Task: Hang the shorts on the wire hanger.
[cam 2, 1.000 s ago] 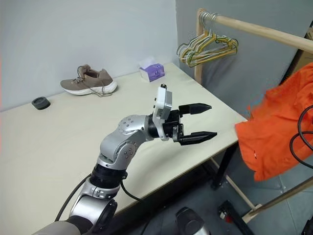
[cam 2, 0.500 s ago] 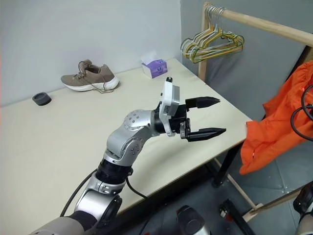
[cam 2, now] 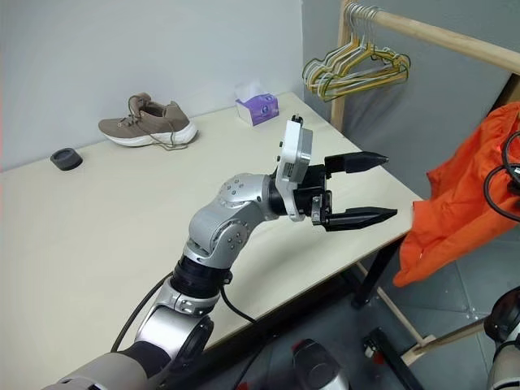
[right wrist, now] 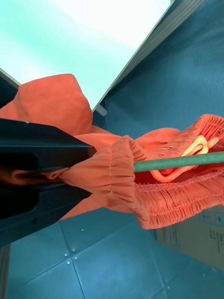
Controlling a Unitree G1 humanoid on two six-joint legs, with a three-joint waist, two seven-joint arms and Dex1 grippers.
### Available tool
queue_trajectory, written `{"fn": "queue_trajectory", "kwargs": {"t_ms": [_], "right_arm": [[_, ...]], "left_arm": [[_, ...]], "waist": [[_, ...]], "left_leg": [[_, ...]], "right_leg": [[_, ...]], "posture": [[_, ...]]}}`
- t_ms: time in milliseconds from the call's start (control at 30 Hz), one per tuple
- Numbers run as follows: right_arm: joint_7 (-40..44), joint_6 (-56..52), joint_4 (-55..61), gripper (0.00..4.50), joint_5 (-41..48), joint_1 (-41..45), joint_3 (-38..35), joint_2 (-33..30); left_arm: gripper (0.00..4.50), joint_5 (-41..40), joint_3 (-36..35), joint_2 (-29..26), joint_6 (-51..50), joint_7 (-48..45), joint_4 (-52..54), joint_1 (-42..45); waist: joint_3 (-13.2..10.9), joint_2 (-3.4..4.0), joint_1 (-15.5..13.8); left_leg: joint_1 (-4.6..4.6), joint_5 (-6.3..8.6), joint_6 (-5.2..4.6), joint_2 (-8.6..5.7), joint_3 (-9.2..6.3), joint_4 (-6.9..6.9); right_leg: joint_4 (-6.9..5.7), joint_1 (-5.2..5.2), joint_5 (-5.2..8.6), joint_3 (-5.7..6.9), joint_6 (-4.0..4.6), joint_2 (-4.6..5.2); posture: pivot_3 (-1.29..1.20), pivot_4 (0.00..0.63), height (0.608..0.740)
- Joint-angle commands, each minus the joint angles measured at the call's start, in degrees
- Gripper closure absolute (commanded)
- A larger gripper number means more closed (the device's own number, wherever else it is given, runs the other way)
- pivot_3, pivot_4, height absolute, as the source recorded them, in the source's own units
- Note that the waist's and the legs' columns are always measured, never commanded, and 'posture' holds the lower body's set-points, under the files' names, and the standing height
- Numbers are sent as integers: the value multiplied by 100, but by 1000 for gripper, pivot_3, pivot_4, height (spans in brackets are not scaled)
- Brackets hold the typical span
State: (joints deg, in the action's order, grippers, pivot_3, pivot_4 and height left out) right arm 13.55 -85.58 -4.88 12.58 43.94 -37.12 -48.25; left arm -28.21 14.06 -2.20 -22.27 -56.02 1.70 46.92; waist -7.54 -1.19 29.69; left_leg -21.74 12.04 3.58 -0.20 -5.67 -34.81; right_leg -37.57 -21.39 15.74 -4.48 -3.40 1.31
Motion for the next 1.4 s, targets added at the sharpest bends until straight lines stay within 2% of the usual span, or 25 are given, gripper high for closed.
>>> {"fn": "queue_trajectory", "kwargs": {"t_ms": [33, 67, 100, 133, 500, 767, 967, 1067, 1233, 1300, 1400], "right_arm": [[-74, 116, 335, 4500, 50, 93, -253, 65], [-72, 92, 397, 4500, 60, 94, -277, 80], [-56, 48, 460, 3877, 76, 89, -287, 94], [-56, 19, 539, 3692, 82, 78, -302, 124], [-103, 239, 1170, 20, 109, 29, -355, 400], [-186, 2065, 1762, 20, -247, -364, 431, 108], [403, 3191, 2061, 20, 27, -423, 1159, 312], [821, 3987, 2265, 20, 206, -500, 1977, 855], [1690, 5628, 1932, 20, 328, -921, 3229, 1976], [1904, 6277, 1567, 20, 156, -1103, 3704, 2337], [2149, 6702, 1123, 20, 167, -1195, 3972, 2653]], "left_arm": [[31, -126, -84, 34, 9, -69, 58, 160], [31, -120, -60, 20, 13, -98, 62, 153], [0, -104, -38, 7, 25, -122, 64, 143], [0, -96, -34, 7, 27, -129, 63, 135], [0, -40, -13, -10, 69, -178, -2, 125], [0, 40, -26, -64, 104, -177, -37, 46], [0, 410, -211, -368, 262, 289, -10, -135], [0, 1557, -568, -913, 705, 1614, -269, -335], [0, 2863, -1654, -1583, 616, 4139, -429, -1071], [0, 3312, -1838, -1838, 456, 4632, -206, -1662], [0, 3364, -2165, -1795, 122, 5059, 103, -2162]], "waist": [[-1, -1, 8], [-2, 1, 10], [-2, 3, 10], [-3, 5, 9], [-4, 4, 11], [-3, 9, 38], [-4, 7, 43], [-4, 5, 62], [-1, 5, 10], [2, 8, -115], [5, 5, -451]], "left_leg": [[0, 0, 0, 0, 2, 0], [0, 0, 0, 0, 3, 0], [0, 0, 0, 0, 4, 0], [0, 0, 0, 0, 6, 0], [1, 5, -6, -3, 50, 2], [5, 24, -36, -4, 109, 2], [4, 29, -37, -3, 114, 2], [8, 29, -37, 2, 114, 2], [23, 26, -40, 14, 104, 0], [15, 26, -41, 11, 96, -2], [-20, 26, -40, 2, 92, -4]], "right_leg": [[0, 0, 0, -2, 0, 0], [0, 0, 0, -3, 0, 0], [0, 0, 0, -5, 0, 0], [0, 0, 0, -6, -1, 0], [1, -6, -3, -55, -18, -1], [59, -6, -25, -121, -67, 0], [62, -6, -28, -130, -73, -2], [58, -1, -44, -134, -101, -6], [44, -2, -65, -132, -134, -19], [43, -9, -66, -126, -134, -17], [43, -38, -67, -126, -131, -5]], "posture": [[-480, 107, 740], [-480, 107, 740], [-481, 107, 740], [-481, 107, 740], [-475, 102, 740], [-476, 101, 740], [-457, 94, 740], [-418, 86, 740], [-320, 69, 740], [-284, 65, 740], [-231, 58, 740]]}}
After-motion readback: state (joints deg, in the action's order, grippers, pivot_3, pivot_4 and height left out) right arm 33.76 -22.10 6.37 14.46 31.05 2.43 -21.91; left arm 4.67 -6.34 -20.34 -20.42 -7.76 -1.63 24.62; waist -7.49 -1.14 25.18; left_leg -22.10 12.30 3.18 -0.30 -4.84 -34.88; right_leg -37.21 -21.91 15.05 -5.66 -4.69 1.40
